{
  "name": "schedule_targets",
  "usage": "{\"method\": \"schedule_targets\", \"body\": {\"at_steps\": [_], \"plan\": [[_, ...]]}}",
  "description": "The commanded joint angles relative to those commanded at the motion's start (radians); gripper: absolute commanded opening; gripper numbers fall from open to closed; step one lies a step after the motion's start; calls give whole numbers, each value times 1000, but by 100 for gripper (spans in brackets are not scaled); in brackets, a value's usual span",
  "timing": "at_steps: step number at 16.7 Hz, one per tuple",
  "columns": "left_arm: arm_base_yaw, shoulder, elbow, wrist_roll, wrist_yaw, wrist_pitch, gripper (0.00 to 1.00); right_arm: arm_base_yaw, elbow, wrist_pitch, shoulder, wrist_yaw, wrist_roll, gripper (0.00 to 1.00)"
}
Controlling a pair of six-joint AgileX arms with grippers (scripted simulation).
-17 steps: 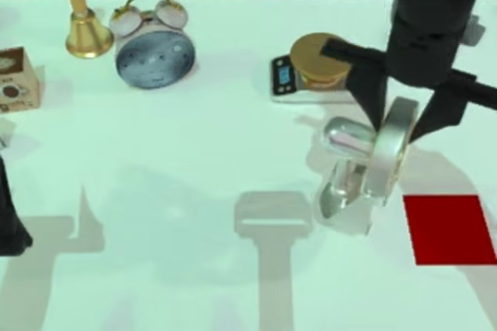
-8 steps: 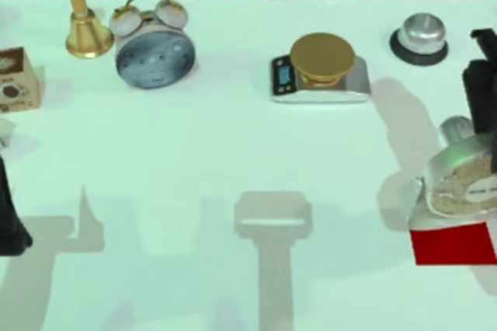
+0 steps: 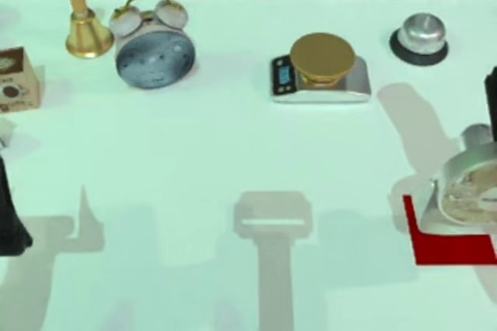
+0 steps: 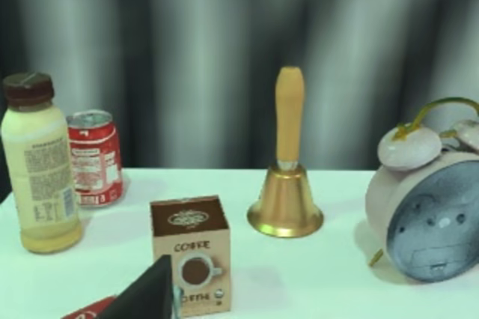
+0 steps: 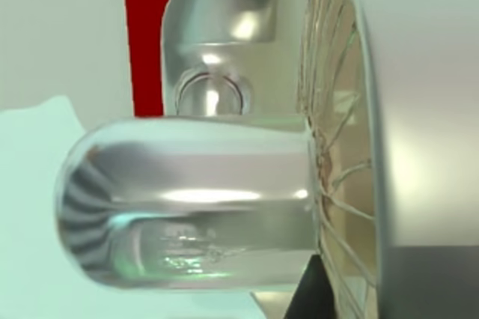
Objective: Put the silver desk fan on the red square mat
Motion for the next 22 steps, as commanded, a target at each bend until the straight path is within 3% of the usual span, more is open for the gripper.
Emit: {"method": "schedule_targets", "body": {"at_steps": [10,22], "plan": [[0,0,0,0,0,0,100,-7,-124,138,11,0,-2,0],[0,0,0,0,0,0,100,-7,-124,138,11,0,-2,90]]}}
